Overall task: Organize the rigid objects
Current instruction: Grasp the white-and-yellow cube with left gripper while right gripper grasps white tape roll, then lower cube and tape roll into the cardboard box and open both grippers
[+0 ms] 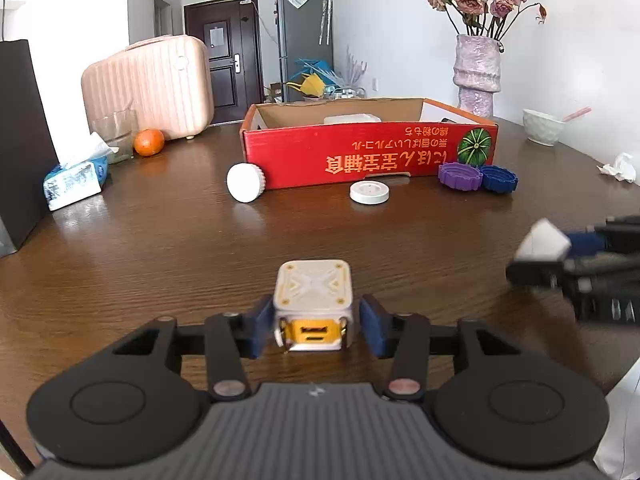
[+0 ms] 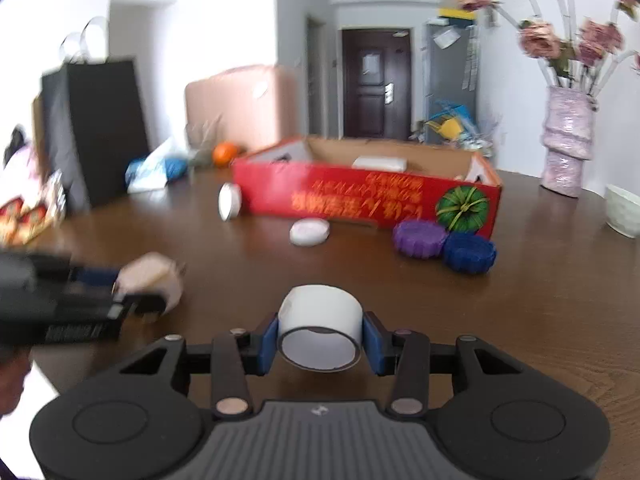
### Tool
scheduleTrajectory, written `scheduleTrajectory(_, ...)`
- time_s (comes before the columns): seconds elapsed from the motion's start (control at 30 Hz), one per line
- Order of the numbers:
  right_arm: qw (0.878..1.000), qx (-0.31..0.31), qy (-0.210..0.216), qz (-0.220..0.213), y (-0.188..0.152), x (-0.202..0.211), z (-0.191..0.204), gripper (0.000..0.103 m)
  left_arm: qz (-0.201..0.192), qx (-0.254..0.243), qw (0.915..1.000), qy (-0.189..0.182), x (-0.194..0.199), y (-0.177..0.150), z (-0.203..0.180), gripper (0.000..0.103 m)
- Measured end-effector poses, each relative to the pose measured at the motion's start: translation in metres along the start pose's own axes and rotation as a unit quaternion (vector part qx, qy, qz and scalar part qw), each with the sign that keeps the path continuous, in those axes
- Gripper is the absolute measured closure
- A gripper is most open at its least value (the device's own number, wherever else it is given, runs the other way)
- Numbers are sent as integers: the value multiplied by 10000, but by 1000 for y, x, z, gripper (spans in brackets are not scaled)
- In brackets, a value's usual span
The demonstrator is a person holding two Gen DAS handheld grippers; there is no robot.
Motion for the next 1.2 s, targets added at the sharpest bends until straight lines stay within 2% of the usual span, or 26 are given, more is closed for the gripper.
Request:
scheduleTrajectory(0.03, 10000, -9, 18, 7, -2, 1, 2, 60, 66, 46, 9999, 78, -4, 0, 0, 53)
scheduleTrajectory(0.07, 10000, -26, 70, 21, -4, 2, 4, 60, 146, 92, 9998, 142, -7, 0, 1, 61)
scheduleTrajectory(0.1, 9999, -47, 104, 4, -5, 5, 5, 60, 158, 169, 9997, 127, -7, 1, 2, 64)
scheduleTrajectory(0.33, 9998, -191, 103, -36, -11, 18, 5, 60, 217, 743, 9970, -39, 9, -1, 9, 64)
scheduleTrajectory(0.57, 9993, -346, 62, -158, -12, 32, -2, 60, -69, 660, 9978, -38, 33, 6, 2, 64)
scheduleTrajectory(0.73, 9980, -532, 211, -270, -1, 27, -12, 60, -268, 686, 9970, -242, 27, 32, 3, 64)
scheduleTrajectory(0.9, 9951, -618, 354, -681, 54, 11, -41, 60, -569, 422, 9972, -224, -10, 97, 17, 64)
scheduleTrajectory(1.0, 9917, -813, 616, -781, 99, -17, -70, 60, -581, 113, 9980, -214, -57, 140, 25, 64)
scheduleTrajectory(1.07, 9905, -942, 738, -678, 131, -48, -93, 60, -421, 130, 9987, -274, -95, 163, 32, 64)
scheduleTrajectory(1.2, 9908, -1244, 497, -165, 178, -132, -138, 60, 65, -10, 9997, -224, -173, 193, 42, 64)
Point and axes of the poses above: each gripper's, at about its wrist camera, not at the fingertips, and x roughly against the way its jaws point, z to its left, y to its top, the point moved 6 cm from there along -x, roughly the way its jaws point, and after that the axes turned 4 degrees about -z, right-handed, at the moved point
